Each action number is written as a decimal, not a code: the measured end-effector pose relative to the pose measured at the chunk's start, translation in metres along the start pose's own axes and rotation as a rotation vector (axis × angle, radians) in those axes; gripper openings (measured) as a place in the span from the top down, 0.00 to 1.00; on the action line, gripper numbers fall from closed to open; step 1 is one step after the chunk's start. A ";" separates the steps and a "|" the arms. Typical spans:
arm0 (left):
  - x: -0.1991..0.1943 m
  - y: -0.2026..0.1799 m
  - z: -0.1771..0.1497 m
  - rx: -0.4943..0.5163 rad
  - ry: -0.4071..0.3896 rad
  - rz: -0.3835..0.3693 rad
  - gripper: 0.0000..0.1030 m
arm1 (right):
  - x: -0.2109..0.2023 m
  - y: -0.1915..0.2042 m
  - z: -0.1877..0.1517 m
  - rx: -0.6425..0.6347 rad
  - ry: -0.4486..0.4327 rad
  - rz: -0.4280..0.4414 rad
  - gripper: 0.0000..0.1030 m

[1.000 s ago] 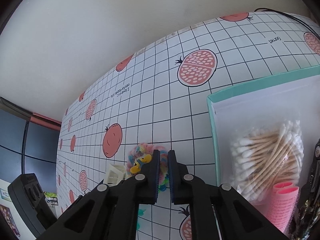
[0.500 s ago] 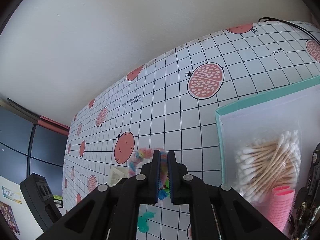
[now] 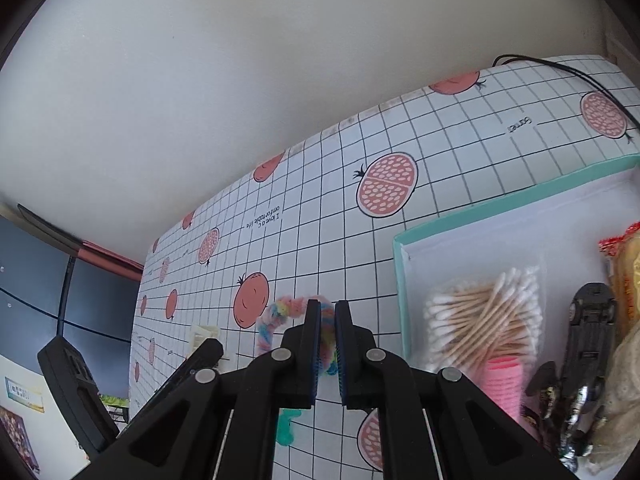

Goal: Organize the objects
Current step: 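Carry the hair clip with the left tool while the right tool carries the hair tie over the tray, then open both tools to drop the white hair clip and rainbow hair tie in the tray, then move the left tool to the green plastic figure while the right tool approaches the block toy, then grasp the green plastic figure with the left tool while the right tool grasps the colorful block toy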

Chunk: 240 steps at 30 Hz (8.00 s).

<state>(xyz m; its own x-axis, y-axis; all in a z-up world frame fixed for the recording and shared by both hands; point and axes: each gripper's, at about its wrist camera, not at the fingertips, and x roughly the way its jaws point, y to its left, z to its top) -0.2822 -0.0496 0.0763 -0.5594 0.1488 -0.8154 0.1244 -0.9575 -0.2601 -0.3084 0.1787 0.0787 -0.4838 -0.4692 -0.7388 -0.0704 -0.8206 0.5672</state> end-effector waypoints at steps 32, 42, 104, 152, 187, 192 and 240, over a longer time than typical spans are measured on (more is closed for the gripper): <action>0.004 -0.203 -0.057 0.312 -0.004 -0.186 0.43 | -0.125 -0.181 0.009 0.213 -0.199 -0.104 0.93; 0.012 -0.210 -0.061 0.321 -0.009 -0.193 0.42 | -0.120 -0.188 0.010 0.205 -0.204 -0.126 0.92; 0.011 -0.180 -0.043 0.249 0.044 -0.069 0.35 | -0.105 -0.124 0.013 -0.104 -0.125 -0.336 0.47; -0.016 -0.119 -0.018 0.194 0.003 0.029 0.04 | -0.092 -0.061 0.010 -0.207 -0.127 -0.310 0.00; 0.012 -0.011 -0.030 0.252 0.271 0.101 0.04 | 0.028 0.049 -0.028 -0.370 -0.002 -0.189 0.06; 0.025 -0.016 -0.039 0.296 0.325 0.103 0.04 | 0.036 0.048 -0.030 -0.382 0.014 -0.187 0.13; 0.026 -0.017 -0.036 0.246 0.271 0.148 0.31 | 0.079 0.045 -0.047 -0.412 0.093 -0.234 0.21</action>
<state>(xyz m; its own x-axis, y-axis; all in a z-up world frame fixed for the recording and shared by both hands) -0.2694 -0.0204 0.0408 -0.3098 0.0333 -0.9502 -0.0309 -0.9992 -0.0249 -0.3093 0.0894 0.0288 -0.4150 -0.2687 -0.8692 0.1928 -0.9597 0.2046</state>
